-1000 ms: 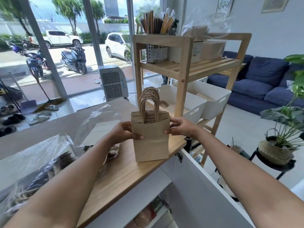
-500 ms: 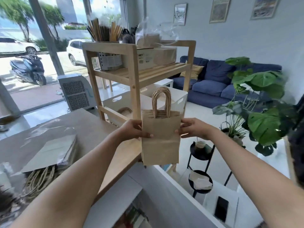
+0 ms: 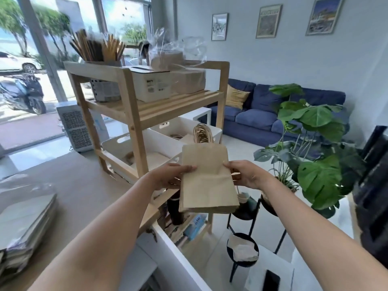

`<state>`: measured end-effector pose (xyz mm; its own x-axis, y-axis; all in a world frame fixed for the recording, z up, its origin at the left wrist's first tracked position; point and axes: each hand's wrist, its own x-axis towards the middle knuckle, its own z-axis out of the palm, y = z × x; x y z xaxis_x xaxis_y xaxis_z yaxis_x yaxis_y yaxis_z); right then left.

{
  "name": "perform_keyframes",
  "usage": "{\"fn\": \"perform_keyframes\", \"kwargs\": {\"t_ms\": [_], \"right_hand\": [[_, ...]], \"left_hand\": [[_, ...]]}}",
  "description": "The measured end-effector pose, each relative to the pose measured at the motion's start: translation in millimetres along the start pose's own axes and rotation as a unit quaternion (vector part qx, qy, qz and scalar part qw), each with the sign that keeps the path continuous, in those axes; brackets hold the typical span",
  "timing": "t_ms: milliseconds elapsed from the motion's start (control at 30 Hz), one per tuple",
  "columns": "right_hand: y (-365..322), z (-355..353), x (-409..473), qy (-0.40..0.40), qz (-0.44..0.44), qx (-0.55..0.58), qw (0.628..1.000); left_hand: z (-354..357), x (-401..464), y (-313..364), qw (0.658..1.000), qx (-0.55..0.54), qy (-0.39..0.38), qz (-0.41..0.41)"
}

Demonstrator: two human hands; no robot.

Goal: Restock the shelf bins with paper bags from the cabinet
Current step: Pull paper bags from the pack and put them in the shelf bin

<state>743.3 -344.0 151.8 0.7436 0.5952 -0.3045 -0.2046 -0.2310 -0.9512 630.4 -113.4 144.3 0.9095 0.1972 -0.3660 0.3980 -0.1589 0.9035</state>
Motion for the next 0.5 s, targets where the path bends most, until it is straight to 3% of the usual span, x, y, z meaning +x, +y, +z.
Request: {"fn": "perform_keyframes", "kwargs": {"t_ms": [200,500], "right_hand": [[-24.2,7.3,55.6,0.070,0.019,0.054,0.996],[-73.9,9.5,145.7,0.102,0.048,0.097,0.989]], "left_hand": [[-15.6,57.4,19.4,0.995,-0.095,0.021,-0.002],[-44.1,139.0,58.4,0.974,-0.228,-0.005,-0.003]]}}
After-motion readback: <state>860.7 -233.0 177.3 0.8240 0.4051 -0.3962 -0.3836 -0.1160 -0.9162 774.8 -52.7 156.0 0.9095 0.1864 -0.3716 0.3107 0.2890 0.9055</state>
